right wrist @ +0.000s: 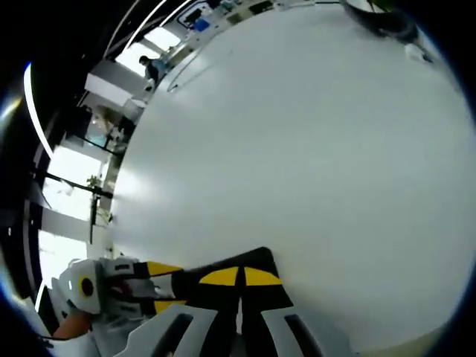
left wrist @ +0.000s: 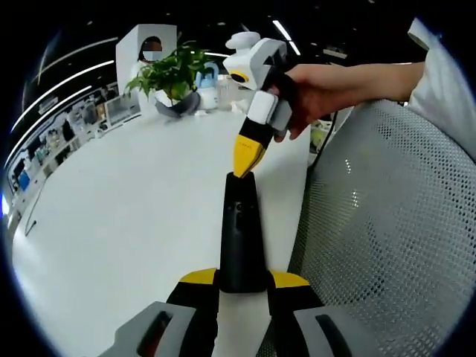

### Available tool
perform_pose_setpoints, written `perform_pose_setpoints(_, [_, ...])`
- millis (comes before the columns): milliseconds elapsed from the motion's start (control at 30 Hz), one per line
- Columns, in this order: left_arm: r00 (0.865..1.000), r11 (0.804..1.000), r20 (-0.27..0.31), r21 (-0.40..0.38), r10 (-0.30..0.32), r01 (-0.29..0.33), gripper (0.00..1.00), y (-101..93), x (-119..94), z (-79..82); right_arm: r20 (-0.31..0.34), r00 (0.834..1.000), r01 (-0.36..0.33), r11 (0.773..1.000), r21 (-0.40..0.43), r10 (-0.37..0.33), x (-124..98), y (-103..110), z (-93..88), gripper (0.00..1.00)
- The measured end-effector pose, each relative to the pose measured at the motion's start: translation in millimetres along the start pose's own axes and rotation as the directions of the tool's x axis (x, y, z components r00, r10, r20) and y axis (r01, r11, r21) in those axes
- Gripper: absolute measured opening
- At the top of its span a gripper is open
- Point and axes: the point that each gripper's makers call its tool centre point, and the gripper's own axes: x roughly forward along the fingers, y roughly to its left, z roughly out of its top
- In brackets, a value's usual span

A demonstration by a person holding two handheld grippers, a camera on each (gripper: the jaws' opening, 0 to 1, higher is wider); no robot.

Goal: Press the specified remote control buttons in sequence, fully releasing each button before pressing the next.

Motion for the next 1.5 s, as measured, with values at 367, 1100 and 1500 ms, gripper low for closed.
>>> perform_pose_setpoints(367, [1.000, 1.000, 0.003, 0.000, -0.002, 0.002, 0.25, -0.1, 0.7, 0.6, -0.001, 1.000, -0.004, 1.000, 0.024, 0.004, 0.5, -1.4, -1.1, 0.00])
perform_pose_setpoints(1100, [1.000, 1.000, 0.004, 0.000, -0.004, 0.004, 0.25, -0.4, 1.0, 0.7, 0.008, 1.000, 0.011, 0.999, -0.036, -0.011, 0.8, -0.3, -1.8, 0.00])
perform_pose_setpoints(1500, [1.000, 1.000, 0.003, 0.002, -0.014, 0.014, 0.25, -0.3, 0.6, 0.2, -0.030, 0.999, -0.035, 0.999, -0.023, 0.034, 3.8, 6.9, -5.0, 0.00])
